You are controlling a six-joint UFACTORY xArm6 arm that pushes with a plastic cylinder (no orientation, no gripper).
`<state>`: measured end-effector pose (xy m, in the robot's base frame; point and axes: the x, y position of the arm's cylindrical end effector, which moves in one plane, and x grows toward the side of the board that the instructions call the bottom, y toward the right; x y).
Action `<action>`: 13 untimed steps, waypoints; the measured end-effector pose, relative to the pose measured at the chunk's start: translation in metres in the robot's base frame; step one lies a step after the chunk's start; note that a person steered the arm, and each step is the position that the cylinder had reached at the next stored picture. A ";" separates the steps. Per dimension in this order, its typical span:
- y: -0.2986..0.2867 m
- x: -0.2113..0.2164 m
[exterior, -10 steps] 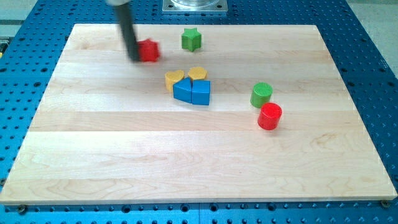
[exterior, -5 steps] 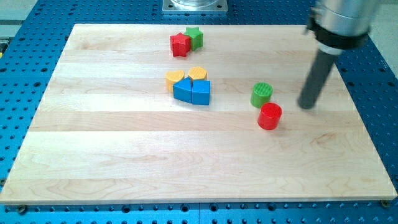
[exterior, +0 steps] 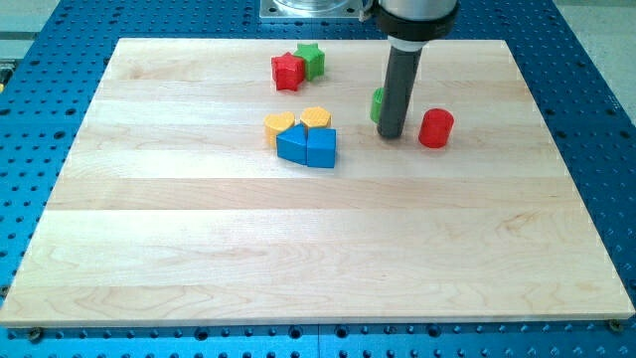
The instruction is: Make a group of red blocks and green blocks at the top center
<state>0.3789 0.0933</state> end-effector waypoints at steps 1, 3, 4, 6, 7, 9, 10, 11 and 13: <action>-0.006 -0.066; 0.077 -0.129; 0.058 -0.179; -0.013 -0.120; 0.050 -0.098; -0.005 -0.099; -0.033 -0.110; -0.026 -0.083; -0.085 -0.084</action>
<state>0.2948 0.0083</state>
